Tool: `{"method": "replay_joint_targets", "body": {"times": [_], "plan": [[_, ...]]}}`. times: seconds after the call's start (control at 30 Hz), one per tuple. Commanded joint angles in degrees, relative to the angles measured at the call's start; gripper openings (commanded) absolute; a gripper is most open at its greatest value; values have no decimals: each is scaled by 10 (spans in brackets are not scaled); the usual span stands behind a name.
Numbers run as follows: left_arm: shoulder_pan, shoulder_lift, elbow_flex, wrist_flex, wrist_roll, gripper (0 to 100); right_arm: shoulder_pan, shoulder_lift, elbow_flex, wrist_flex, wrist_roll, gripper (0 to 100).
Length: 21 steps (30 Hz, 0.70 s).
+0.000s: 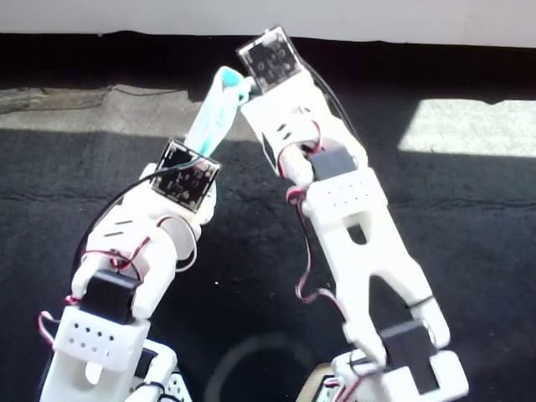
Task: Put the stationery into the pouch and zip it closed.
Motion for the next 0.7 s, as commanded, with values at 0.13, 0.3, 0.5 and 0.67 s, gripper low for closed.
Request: {"method": "replay_joint_targets", "body": {"times": [0.13,0.3,0.5,0.67], "plan": [[-26,-34,46,86,0,10,70,134,-233,65,4,5],[-27,-35,46,88,0,10,70,211,-361,142,4,5],[-27,-35,45,84,0,10,70,227,-451,259,3,5],[-44,-22,45,35,-1,10,65,227,-510,315,2,6]]}}
